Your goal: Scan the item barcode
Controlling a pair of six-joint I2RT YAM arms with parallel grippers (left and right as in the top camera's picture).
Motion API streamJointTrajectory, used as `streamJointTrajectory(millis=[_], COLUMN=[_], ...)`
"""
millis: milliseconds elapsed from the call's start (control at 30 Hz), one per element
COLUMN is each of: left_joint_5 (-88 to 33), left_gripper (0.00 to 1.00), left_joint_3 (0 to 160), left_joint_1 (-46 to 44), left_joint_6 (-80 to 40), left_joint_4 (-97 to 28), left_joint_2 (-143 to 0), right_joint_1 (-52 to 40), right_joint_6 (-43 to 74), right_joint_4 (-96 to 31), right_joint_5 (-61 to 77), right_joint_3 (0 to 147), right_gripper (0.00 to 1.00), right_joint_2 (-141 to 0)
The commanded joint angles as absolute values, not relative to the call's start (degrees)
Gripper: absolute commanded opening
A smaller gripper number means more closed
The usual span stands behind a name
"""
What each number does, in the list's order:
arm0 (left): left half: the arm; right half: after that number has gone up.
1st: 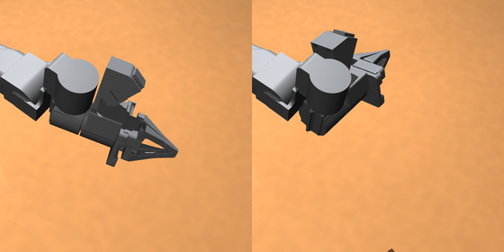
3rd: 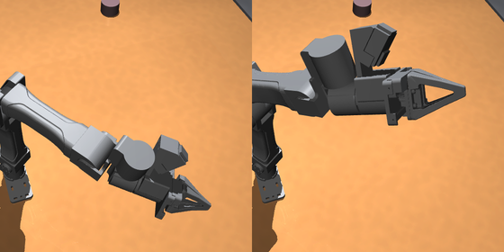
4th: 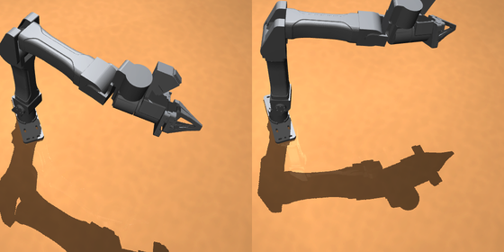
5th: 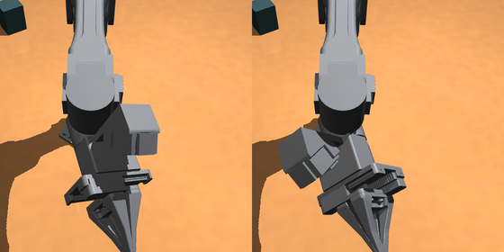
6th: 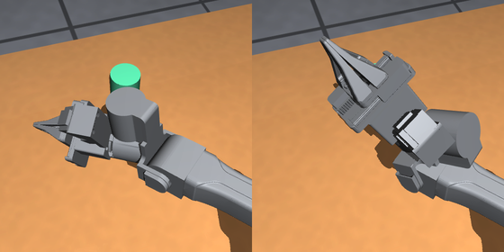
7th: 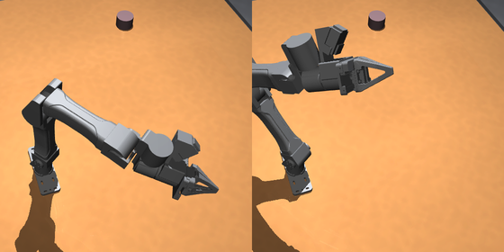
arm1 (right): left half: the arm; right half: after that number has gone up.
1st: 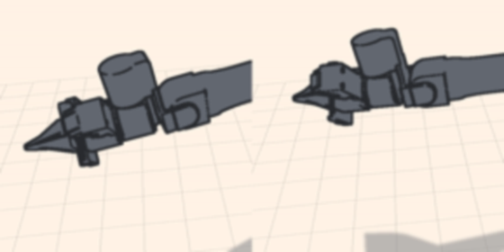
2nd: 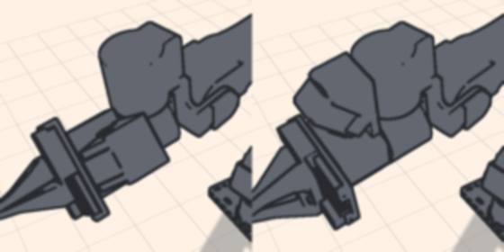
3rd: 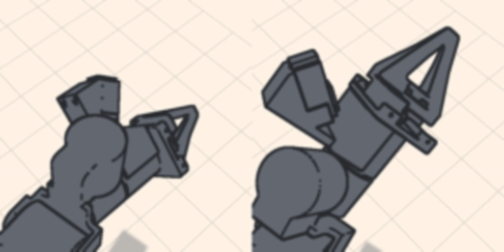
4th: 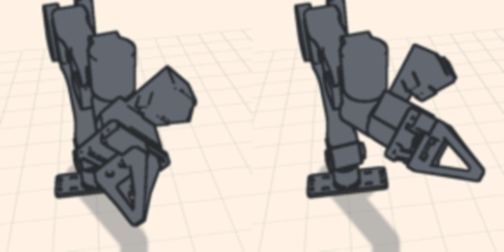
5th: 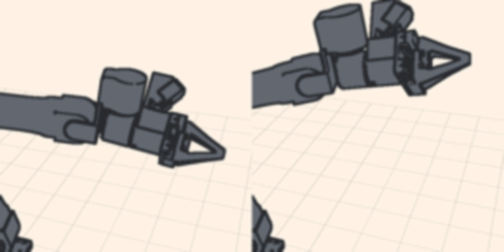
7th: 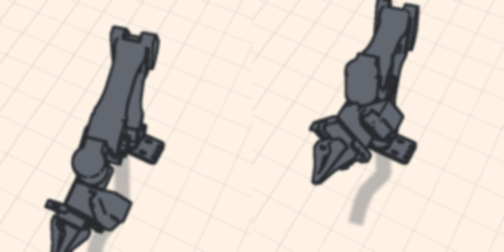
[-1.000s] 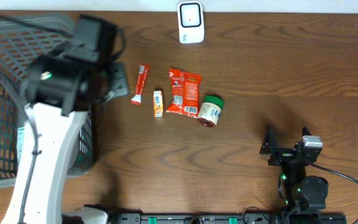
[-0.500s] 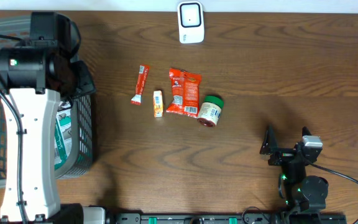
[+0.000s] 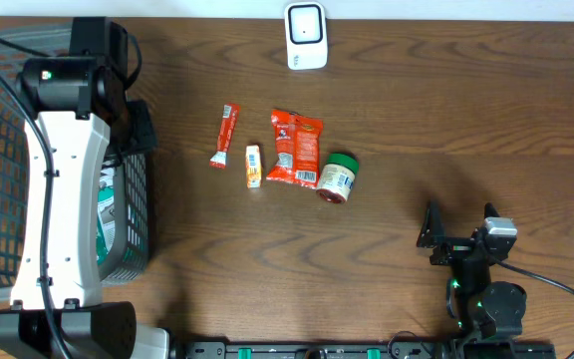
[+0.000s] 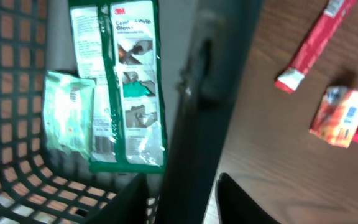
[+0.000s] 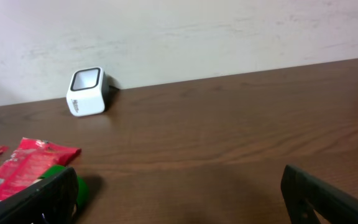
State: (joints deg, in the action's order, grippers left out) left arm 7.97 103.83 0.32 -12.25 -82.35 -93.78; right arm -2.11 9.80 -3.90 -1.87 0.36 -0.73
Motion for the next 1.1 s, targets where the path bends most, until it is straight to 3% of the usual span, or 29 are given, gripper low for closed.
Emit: streamJointTrajectory(millis=[0, 167, 1067], left_joint_5=[10.15, 10.15, 16.43], left_gripper=[0.23, 0.08, 0.07], left_joint_3=[103.48, 103.48, 97.95], left_joint_1=[0.58, 0.58, 1.21], left_joint_6=[-11.35, -7.66, 15.55], left_joint_4=[-81.14, -78.02, -61.28], left_joint_2=[-94.19, -94.19, -94.37], right_joint_1=[-1.69, -1.69, -1.69], right_joint_6=[9.15, 9.15, 9.15], right_joint_4=[-4.12, -4.12, -4.12], right_joint_5=[-1.83, -1.83, -1.83], right_joint_3=[0.30, 0.30, 0.30], right_gripper=[0.99, 0.99, 0.99], right_joint_2=[-0.78, -0.78, -0.78])
